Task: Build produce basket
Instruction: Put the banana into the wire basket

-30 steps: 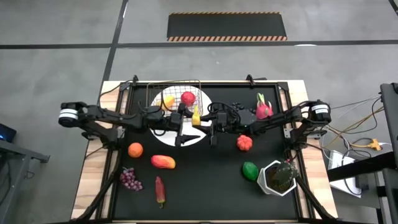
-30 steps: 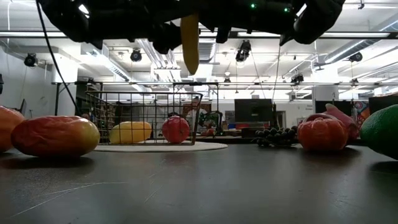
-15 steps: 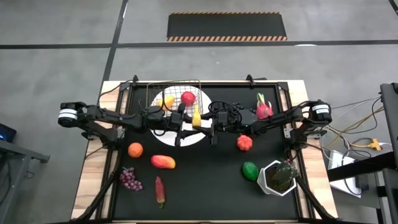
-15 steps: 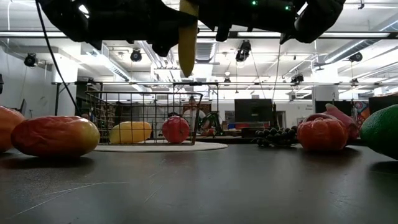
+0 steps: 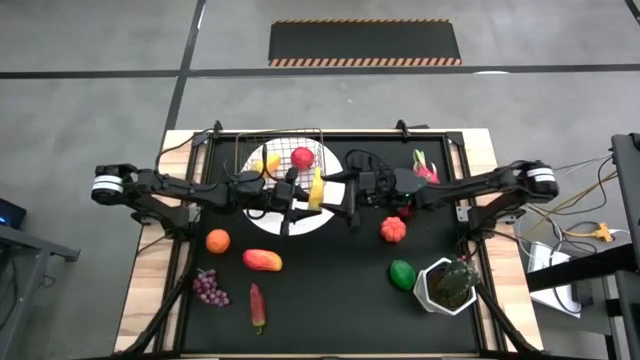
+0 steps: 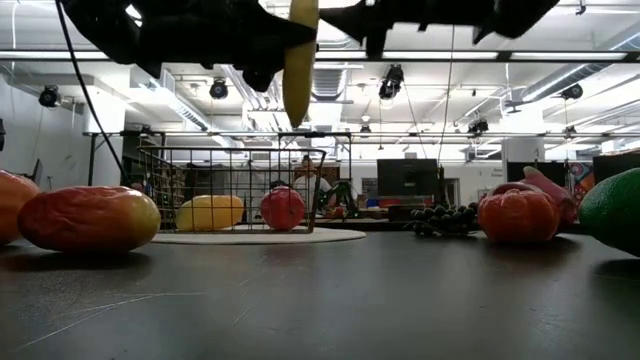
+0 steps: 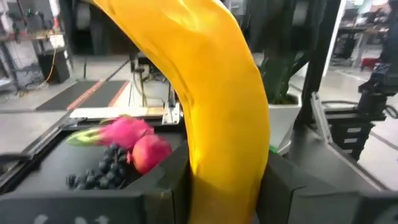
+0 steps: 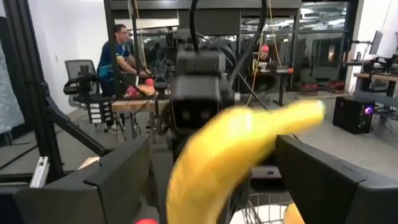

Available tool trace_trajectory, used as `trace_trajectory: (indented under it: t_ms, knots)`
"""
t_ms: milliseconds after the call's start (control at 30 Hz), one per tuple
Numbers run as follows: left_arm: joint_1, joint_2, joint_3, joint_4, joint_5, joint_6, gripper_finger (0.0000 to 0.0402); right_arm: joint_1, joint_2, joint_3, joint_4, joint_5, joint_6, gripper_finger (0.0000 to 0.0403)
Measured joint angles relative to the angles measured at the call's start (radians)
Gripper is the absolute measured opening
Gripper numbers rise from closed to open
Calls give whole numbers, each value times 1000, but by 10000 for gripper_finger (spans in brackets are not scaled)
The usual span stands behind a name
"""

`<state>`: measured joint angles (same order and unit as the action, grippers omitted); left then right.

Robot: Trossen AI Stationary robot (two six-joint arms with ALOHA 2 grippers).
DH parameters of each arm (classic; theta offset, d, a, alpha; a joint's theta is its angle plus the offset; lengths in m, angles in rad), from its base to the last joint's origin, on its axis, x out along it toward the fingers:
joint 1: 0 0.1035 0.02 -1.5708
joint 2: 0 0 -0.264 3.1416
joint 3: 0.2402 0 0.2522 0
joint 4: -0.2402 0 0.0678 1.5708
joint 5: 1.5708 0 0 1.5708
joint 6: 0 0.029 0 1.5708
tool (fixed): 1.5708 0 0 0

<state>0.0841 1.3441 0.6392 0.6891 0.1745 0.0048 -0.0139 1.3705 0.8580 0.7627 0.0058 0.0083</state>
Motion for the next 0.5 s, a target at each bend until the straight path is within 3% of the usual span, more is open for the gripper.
trace_trajectory:
  t_ms: [100,233,500]
  knots:
    - [1,-18,0,-33,-46,0,110,0,-63,5,-92,8,6,331]
    - [12,-83,0,-157,-215,0,111,1,-136,4,-220,80,-1,328]
    - [37,-186,-7,-348,-753,-19,111,1,-198,3,-275,110,-23,327]
